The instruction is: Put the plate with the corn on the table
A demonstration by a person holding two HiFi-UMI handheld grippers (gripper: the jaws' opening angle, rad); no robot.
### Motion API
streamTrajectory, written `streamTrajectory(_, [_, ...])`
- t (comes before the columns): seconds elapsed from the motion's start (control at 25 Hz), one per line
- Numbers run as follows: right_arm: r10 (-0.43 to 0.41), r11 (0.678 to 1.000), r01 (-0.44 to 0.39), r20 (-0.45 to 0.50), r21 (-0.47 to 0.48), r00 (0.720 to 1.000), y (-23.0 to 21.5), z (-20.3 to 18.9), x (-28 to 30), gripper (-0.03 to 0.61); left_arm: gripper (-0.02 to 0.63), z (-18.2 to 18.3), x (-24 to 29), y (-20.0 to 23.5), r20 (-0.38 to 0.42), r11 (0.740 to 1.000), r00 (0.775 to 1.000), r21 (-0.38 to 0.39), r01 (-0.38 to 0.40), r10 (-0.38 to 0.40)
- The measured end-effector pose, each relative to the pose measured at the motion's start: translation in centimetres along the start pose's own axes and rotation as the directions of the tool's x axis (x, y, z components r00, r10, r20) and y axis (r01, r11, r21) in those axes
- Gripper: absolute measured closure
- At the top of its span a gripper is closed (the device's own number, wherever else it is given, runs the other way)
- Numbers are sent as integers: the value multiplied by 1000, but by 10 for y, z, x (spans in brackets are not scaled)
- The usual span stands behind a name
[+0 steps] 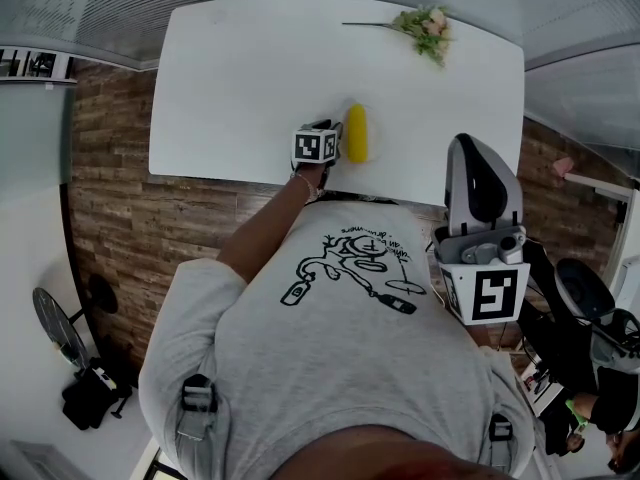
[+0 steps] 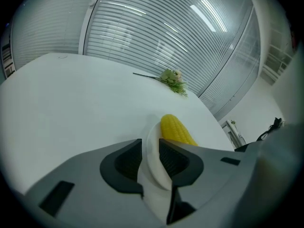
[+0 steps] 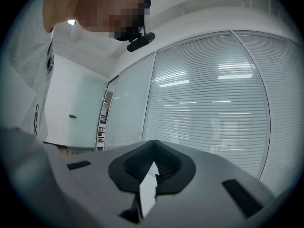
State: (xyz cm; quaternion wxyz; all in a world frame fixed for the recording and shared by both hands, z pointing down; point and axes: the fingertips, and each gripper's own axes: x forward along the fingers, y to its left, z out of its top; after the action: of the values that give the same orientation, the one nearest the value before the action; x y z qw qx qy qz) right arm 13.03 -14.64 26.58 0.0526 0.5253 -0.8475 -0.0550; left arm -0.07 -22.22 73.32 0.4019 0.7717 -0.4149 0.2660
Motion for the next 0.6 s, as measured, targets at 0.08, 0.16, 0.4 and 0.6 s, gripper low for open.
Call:
streamTrajectory(0.08, [3, 1000, -3, -16, 3, 1000, 0, -6, 2, 572, 511, 8, -7, 1, 28, 1000, 1000, 9, -10, 10])
streamTrajectory(0.16, [4, 1000, -4, -24, 7, 1000, 0, -9, 3, 572, 511, 19, -17, 1, 62, 1000, 998, 15, -22, 21])
streamTrajectory(0.4, [4, 1000, -4, -32, 8, 999, 0, -16, 5, 572, 511, 63, -55, -5, 213, 997, 977, 63, -44, 29])
streamTrajectory(0.6, [4, 1000, -3, -36, 16, 999, -1, -16, 6, 572, 511, 102, -98, -27, 328, 989, 944, 143, -41, -8])
